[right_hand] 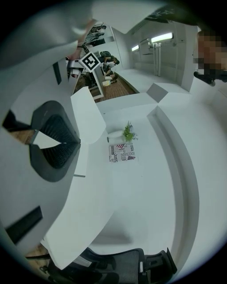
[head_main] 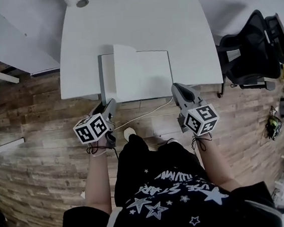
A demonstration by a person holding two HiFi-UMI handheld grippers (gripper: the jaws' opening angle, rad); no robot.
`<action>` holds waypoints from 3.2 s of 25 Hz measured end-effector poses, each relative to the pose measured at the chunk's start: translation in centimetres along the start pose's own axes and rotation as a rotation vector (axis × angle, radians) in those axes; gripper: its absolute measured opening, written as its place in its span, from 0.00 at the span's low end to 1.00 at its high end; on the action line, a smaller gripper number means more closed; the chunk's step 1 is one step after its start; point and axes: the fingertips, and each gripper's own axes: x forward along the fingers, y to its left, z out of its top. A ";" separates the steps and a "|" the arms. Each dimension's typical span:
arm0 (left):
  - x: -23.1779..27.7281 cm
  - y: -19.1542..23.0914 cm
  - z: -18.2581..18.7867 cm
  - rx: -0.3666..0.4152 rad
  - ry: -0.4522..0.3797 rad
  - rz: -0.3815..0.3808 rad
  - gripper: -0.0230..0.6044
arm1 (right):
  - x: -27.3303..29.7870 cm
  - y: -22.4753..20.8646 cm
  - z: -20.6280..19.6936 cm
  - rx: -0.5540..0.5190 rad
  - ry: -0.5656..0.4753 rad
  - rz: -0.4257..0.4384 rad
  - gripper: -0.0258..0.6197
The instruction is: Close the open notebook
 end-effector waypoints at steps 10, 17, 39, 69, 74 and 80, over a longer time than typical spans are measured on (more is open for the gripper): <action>-1.6 -2.0 1.6 0.068 -0.080 0.075 0.16 | -0.3 0.1 0.5 0.003 -0.026 0.048 0.05; -3.4 -6.2 3.6 0.183 -0.154 0.132 0.13 | -0.9 -0.7 1.8 0.009 -0.062 0.115 0.05; -1.0 -20.3 3.3 0.630 -0.228 0.226 0.11 | -4.4 -6.6 4.3 -0.001 -0.132 0.159 0.05; 12.6 -24.1 -8.3 0.895 0.043 0.377 0.13 | -6.2 -16.4 1.1 0.032 -0.066 0.257 0.05; 13.5 -23.9 -9.2 0.894 0.047 0.438 0.18 | -5.2 -17.0 0.6 0.017 -0.032 0.318 0.05; 13.5 -24.4 -9.8 0.823 0.023 0.403 0.45 | -4.1 -16.2 0.9 0.004 -0.032 0.367 0.05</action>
